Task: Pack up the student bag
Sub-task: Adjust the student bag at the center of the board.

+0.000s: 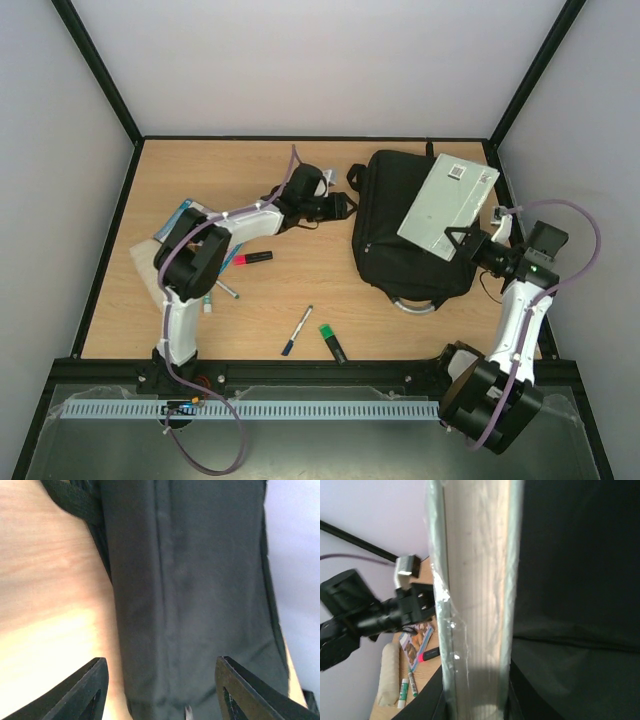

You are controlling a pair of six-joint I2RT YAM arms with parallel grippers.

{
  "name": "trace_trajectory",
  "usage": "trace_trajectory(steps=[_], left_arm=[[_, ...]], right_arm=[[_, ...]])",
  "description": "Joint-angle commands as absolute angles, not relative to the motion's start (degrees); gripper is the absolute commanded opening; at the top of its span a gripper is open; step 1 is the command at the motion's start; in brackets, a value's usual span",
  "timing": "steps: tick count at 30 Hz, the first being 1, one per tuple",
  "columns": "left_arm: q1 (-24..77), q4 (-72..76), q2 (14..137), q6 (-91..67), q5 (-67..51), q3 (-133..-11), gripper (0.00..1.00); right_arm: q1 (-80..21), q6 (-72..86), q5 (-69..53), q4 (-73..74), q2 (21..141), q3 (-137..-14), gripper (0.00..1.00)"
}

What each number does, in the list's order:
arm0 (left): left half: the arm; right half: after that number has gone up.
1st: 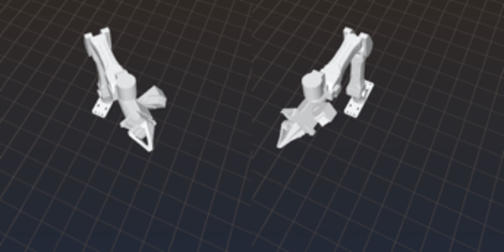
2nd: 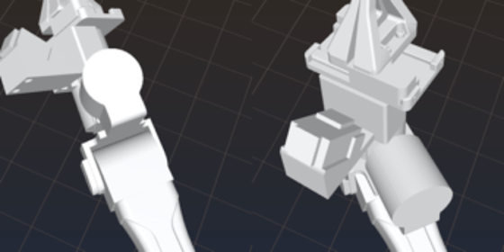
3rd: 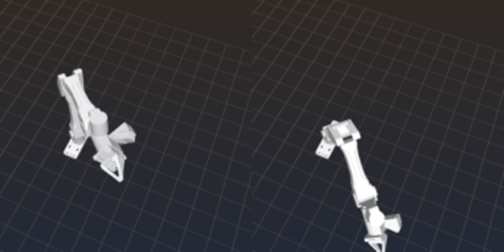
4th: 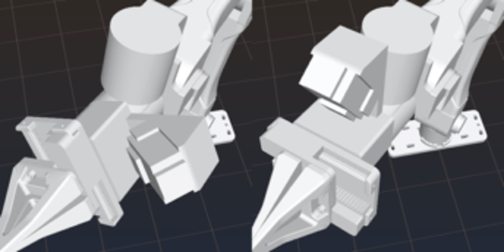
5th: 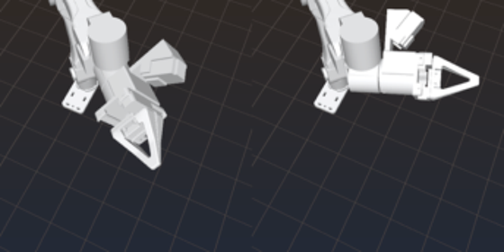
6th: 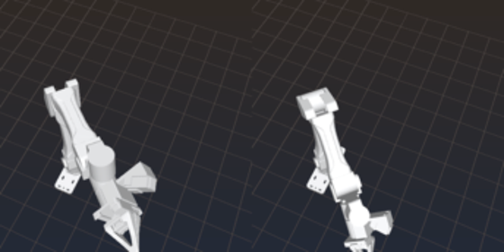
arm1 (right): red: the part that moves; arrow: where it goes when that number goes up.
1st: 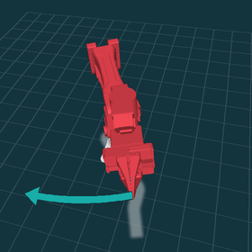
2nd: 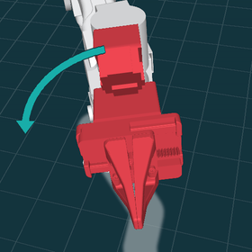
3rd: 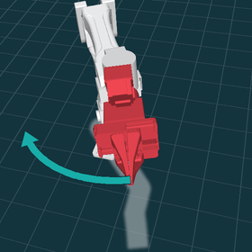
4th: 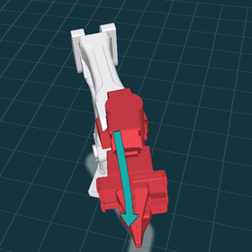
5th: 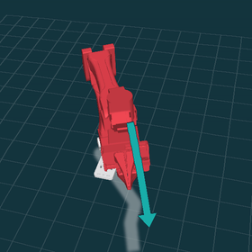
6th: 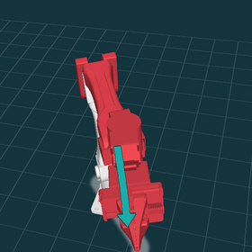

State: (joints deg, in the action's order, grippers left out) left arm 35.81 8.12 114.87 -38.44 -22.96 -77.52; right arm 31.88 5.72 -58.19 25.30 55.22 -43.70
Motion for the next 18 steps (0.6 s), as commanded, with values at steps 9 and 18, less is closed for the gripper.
trace_trajectory(steps=[9,18], left_arm=[[38.69,-7.29,132.5,-31.17,-13.69,-104.78,0.61],[41.54,-12.01,137.99,-29.51,-8.41,-111.97,0.48]], right_arm=[[32.12,3.38,-68.52,16.43,52.67,-43.44,0.01],[32.06,3.23,-66.55,16.3,48.25,-42.79,0.01]])
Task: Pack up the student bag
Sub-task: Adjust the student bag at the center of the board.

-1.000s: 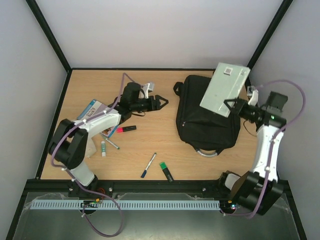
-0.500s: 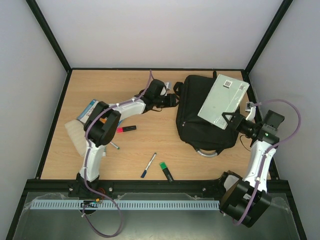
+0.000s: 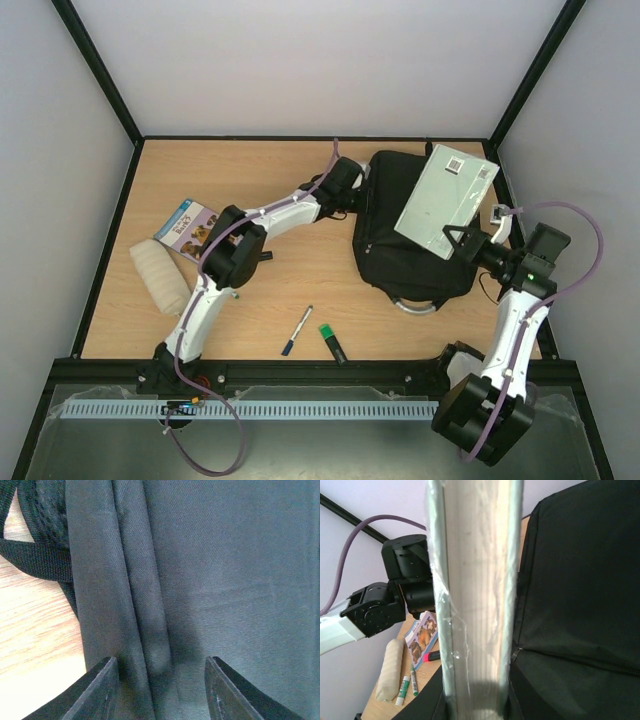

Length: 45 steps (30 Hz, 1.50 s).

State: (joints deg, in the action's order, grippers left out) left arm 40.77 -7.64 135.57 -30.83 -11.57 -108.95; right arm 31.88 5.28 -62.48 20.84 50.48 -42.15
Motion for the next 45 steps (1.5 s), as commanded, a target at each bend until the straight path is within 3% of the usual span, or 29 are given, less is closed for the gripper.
trace_trajectory(steps=[1,7,13,22,28,32,40,42,45], left_arm=[[41.66,-12.45,138.42,-29.94,-7.64,-112.35,0.46],[41.66,-13.64,138.6,-31.27,-4.1,-112.43,0.32],[41.4,-14.98,138.99,-31.08,-2.17,-113.04,0.43],[40.68,-15.34,138.0,-32.25,-1.29,-112.24,0.11],[35.41,-9.92,131.54,-40.48,-2.75,-100.02,0.03],[31.98,-4.31,124.99,-41.93,-3.61,-88.55,0.02],[24.93,-6.1,120.92,-36.2,-4.67,-80.79,0.05],[24.0,-6.43,120.31,-35.53,-4.34,-80.45,0.14],[23.89,-9.9,118.26,-35.45,-1.18,-81.36,0.38]], right_arm=[[32.06,3.18,-66.47,16.3,48.37,-42.79,0.01],[32.09,3.25,-66.54,16.28,48.71,-42.89,0.01],[32.08,3.25,-66.52,16.44,48.19,-42.89,0.01],[32.09,3.26,-65.95,16.52,47.9,-42.93,0.01],[32.11,3.27,-65.76,16.61,47.64,-42.89,0.01],[32.13,3.33,-65.99,16.61,47.59,-42.91,0.01],[32.09,1.98,-66.97,17.64,47.28,-43.15,0.01],[32.08,1.85,-67.18,17.67,47.29,-43.11,0.01],[32.13,1.84,-67.17,17.67,47.5,-43.02,0.01]])
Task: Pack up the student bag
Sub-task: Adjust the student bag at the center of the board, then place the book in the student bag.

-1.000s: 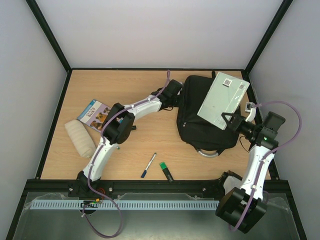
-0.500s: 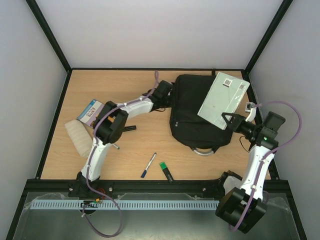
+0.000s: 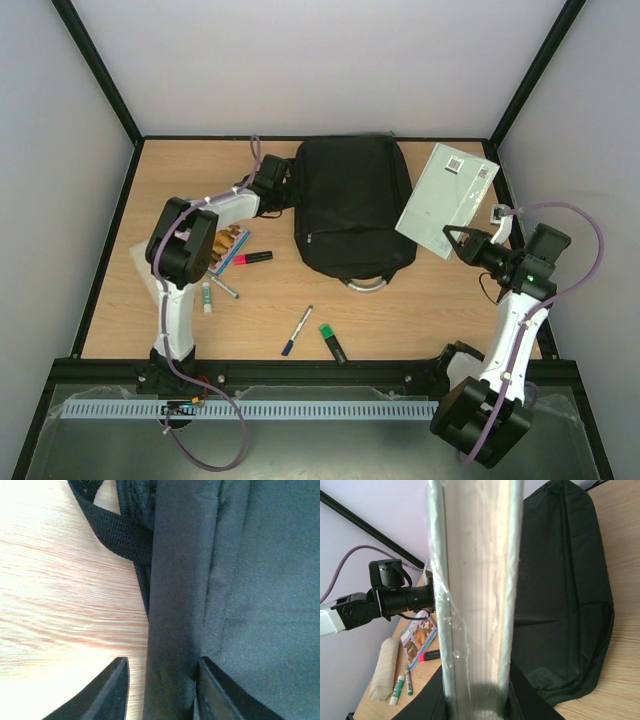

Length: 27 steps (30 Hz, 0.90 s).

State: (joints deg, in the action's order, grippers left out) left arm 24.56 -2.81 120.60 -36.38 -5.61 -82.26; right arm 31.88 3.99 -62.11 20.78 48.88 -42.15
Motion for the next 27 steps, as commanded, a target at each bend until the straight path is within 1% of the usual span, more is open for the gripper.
trace_trajectory(steps=[1,3,5,9,13,16,17,18,19,20,27], left_arm=[[23.9,-10.95,116.96,-36.18,0.14,-81.04,0.43],[24.16,-12.53,113.44,-37.01,1.81,-79.76,0.52],[25.17,-13.82,108.74,-36.19,3.11,-78.14,0.55],[31.33,-17.27,102.47,-26.91,3.27,-77.77,0.56],[38.23,-27.41,102.34,-13.44,1.07,-82.44,0.55],[42.01,-32.47,102.86,-5.91,-2.24,-82.25,0.55],[43.11,-33.41,102.85,-4.53,-2.65,-81.51,0.56],[44.02,-34.04,102.86,-3.53,-2.79,-80.58,0.68],[44.84,-34.31,102.83,-2.84,-2.68,-79.74,0.73],[45.46,-34.24,102.95,-2.31,-2.61,-78.72,0.74],[48.67,-33.27,104.11,2.5,-4.35,-76.97,0.71]], right_arm=[[32.09,1.85,-67.17,17.67,47.5,-43.12,0.01],[32.11,1.84,-67.12,17.75,47.59,-43.19,0.01],[32.08,1.75,-67.04,17.83,47.76,-43.24,0.01],[32.08,1.92,-66.98,17.83,48.78,-43.33,0.01],[32.09,1.98,-67.53,17.84,49.88,-43.67,0.01],[32.12,1.91,-67.87,18.02,50.02,-43.84,0.01],[32.12,1.92,-67.92,18.14,50.09,-43.85,0.01],[32.06,1.85,-68.01,18.11,50.1,-43.93,0.01],[32.12,1.85,-68.03,18.18,50.1,-43.94,0.01],[32.1,1.78,-68.03,18.26,50.16,-44.0,0.01],[32.13,1.36,-67.89,18.72,50.02,-44.12,0.01]])
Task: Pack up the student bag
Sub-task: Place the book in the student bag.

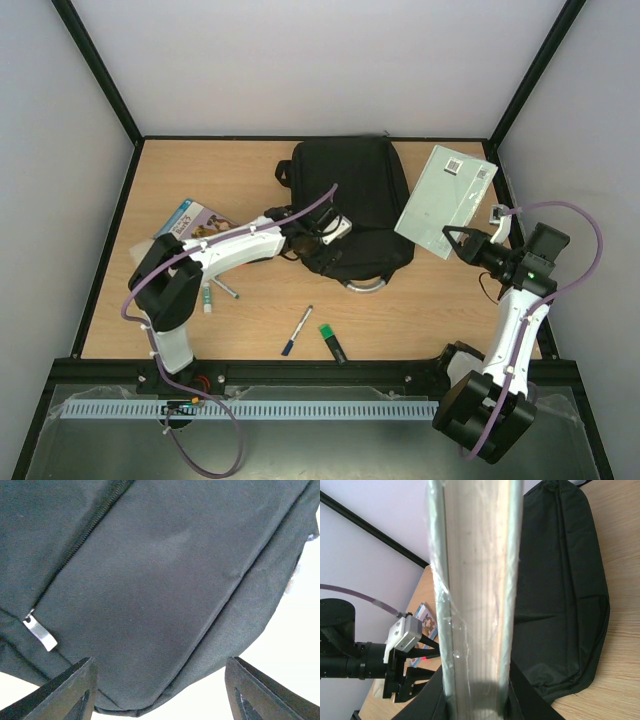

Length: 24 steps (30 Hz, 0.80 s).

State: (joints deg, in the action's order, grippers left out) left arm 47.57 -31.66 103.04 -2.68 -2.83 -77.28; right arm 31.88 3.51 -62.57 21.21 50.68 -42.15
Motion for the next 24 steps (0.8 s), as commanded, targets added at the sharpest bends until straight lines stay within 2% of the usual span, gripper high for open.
trace_trajectory(steps=[1,3,8,15,20,24], left_arm=[[49.02,-33.23,104.41,3.07,-4.96,-76.96,0.71],[50.25,-33.03,105.02,4.29,-5.45,-76.97,0.7],[55.82,-32.76,107.69,9.37,3.18,-76.94,0.69],[56.26,-32.28,112.03,9.03,8.2,-79.51,0.63],[56.4,-33.9,110.25,10.81,0.95,-80.61,0.67],[55.71,-32.51,105.91,11.76,0.22,-78.69,0.7]], right_arm=[[32.12,1.39,-67.87,18.76,50.02,-44.12,0.01],[32.12,1.24,-67.93,18.85,49.93,-44.12,0.01],[32.07,1.29,-68.16,18.86,49.92,-44.21,0.01],[32.13,0.8,-68.55,19.61,50.05,-44.47,0.01],[32.11,0.44,-68.73,19.92,50.18,-44.64,0.01],[32.13,0.4,-68.77,19.95,50.26,-44.58,0.01]])
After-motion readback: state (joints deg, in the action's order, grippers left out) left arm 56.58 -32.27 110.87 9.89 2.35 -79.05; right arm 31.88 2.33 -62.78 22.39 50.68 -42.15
